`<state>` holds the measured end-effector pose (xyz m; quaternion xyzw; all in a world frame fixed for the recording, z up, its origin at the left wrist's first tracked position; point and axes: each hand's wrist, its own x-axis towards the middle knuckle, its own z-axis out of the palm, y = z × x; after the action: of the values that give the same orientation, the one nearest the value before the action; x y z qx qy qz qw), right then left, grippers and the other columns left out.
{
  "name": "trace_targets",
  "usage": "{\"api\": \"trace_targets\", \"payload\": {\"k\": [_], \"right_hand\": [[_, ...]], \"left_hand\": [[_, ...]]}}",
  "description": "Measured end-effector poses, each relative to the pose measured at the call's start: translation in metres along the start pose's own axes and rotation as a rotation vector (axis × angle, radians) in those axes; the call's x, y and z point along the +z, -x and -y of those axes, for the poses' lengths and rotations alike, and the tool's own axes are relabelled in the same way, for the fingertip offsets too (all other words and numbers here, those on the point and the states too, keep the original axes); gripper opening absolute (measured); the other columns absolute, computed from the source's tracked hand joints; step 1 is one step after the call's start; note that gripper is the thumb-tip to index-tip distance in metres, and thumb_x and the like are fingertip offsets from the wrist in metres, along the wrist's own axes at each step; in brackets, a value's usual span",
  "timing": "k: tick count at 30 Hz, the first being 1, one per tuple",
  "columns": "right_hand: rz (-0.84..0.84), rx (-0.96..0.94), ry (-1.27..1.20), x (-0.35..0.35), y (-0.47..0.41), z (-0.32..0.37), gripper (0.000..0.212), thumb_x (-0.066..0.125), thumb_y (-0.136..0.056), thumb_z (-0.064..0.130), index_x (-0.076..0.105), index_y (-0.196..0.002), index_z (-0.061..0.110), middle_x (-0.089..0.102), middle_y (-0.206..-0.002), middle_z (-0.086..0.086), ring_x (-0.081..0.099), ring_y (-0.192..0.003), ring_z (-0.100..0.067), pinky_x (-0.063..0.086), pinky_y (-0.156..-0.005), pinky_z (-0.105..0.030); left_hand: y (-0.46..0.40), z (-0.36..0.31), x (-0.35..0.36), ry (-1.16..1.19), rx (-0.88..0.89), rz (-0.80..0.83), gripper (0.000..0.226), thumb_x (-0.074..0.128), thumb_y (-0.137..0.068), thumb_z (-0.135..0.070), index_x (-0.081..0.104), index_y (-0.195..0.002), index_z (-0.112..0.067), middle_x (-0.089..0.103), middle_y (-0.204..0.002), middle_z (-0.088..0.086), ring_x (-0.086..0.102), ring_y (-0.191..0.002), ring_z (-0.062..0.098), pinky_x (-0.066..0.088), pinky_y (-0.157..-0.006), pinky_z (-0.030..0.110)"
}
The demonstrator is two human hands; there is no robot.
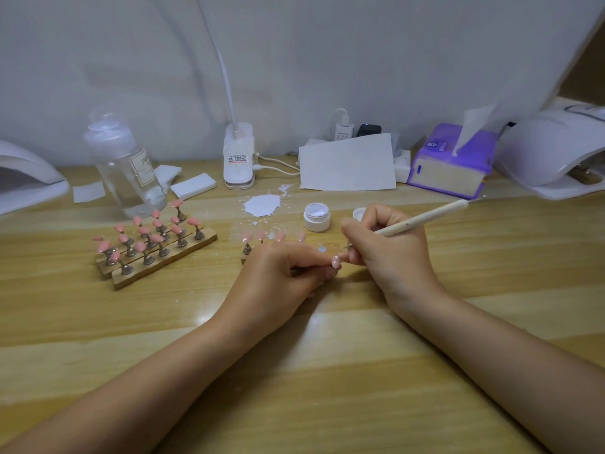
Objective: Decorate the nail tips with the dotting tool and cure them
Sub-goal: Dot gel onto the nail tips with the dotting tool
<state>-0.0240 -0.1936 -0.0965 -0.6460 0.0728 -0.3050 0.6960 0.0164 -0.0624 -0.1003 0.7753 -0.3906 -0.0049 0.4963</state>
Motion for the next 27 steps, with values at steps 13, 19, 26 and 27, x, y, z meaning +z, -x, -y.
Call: {"api": "trace_targets", "payload": {"k": [13, 19, 26, 27], "right_hand": [[-0.214, -0.054, 0.099, -0.009, -0.019, 0.019, 0.037, 0.073, -0.075, 0.028, 0.044, -0.056, 0.017, 0.044, -0.036, 0.015, 0.045, -0.039, 0.002, 0.043, -0.044, -0.012], [-0.187, -0.113, 0.259, 0.006, -0.048, 0.017, 0.044, 0.059, -0.088, 0.036, 0.054, -0.055, 0.007, 0.054, -0.04, 0.016, 0.049, -0.043, 0.004, 0.039, -0.048, -0.011], [-0.266, -0.192, 0.438, 0.02, -0.058, -0.018, 0.05, 0.07, -0.078, 0.04, 0.035, -0.048, 0.021, 0.043, -0.04, 0.011, 0.041, -0.045, -0.003, 0.032, -0.051, -0.024], [-0.234, -0.2, 0.473, 0.019, -0.059, -0.021, 0.051, 0.071, -0.076, 0.041, 0.034, -0.047, 0.022, 0.044, -0.04, 0.014, 0.041, -0.045, -0.003, 0.032, -0.051, -0.024]], "left_hand": [[0.002, 0.002, 0.0, 0.037, 0.007, -0.001, 0.011, 0.069, -0.08, -0.007, 0.076, -0.081, -0.015, 0.067, -0.071, -0.023, 0.049, -0.063, -0.017, 0.034, -0.106, 0.049], [0.0, 0.003, 0.0, 0.032, 0.042, -0.04, 0.038, 0.069, -0.08, -0.007, 0.06, -0.1, -0.038, 0.065, -0.083, -0.027, 0.036, -0.087, -0.019, 0.025, -0.114, 0.036], [0.0, 0.009, 0.0, 0.038, 0.045, -0.005, 0.011, 0.067, -0.081, -0.006, 0.075, -0.084, -0.013, 0.066, -0.076, -0.021, 0.037, -0.064, -0.019, 0.026, -0.113, 0.038], [0.0, 0.009, 0.0, 0.036, 0.045, -0.003, 0.011, 0.067, -0.081, -0.007, 0.075, -0.084, -0.014, 0.067, -0.077, -0.019, 0.038, -0.064, -0.016, 0.026, -0.113, 0.037]]}}
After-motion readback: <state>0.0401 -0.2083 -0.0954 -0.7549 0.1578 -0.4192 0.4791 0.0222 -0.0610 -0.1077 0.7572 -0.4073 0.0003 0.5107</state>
